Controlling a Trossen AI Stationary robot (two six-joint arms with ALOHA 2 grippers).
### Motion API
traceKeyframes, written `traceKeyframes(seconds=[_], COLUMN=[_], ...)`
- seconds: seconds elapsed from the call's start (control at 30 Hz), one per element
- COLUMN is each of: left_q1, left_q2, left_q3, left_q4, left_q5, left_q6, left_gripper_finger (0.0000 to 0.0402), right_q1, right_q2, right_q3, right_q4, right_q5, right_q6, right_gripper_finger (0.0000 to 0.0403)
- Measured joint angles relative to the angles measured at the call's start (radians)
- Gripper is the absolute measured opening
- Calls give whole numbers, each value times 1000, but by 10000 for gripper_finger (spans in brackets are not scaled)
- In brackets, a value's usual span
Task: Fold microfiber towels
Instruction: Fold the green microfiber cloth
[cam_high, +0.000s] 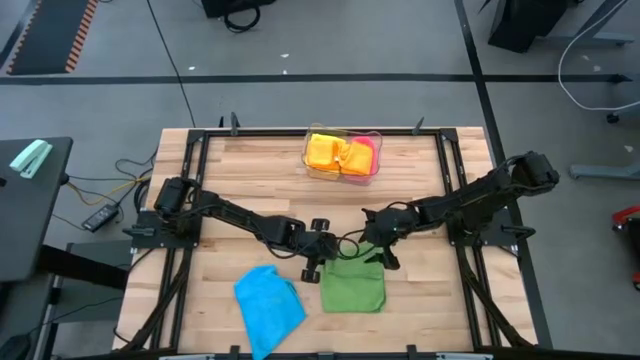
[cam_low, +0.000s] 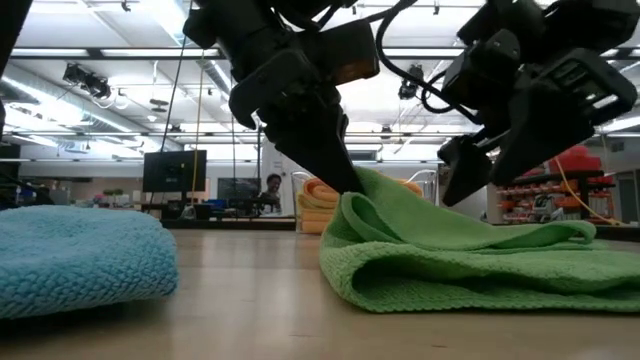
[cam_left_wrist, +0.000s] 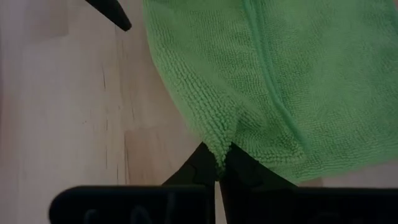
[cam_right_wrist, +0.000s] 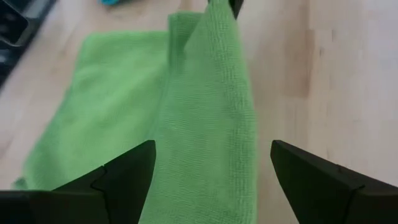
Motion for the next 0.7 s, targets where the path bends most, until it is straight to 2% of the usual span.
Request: traceKeyframes(seconds=[0.1,0.23,0.47,0.7], left_q1=[-6,-19,-40,-44], left_q2=[0,0,1,1], left_q3=[0,0,0,0], left_q4=[6,5,7,24], left_q5=[-3,-51,-71,-79], left_q6=[25,38,62,70], left_gripper_finger=[12,23,13,25], right_q1=[-38,-51,-55,-73], right_q2=[6,64,137,111], right_q3=[0,1,1,40], right_q4=[2,-1,29,7], right_q5=[-110,-161,-138,-127], right_q6=[-8,-9,-28,-75], right_gripper_finger=[328,328,328,328])
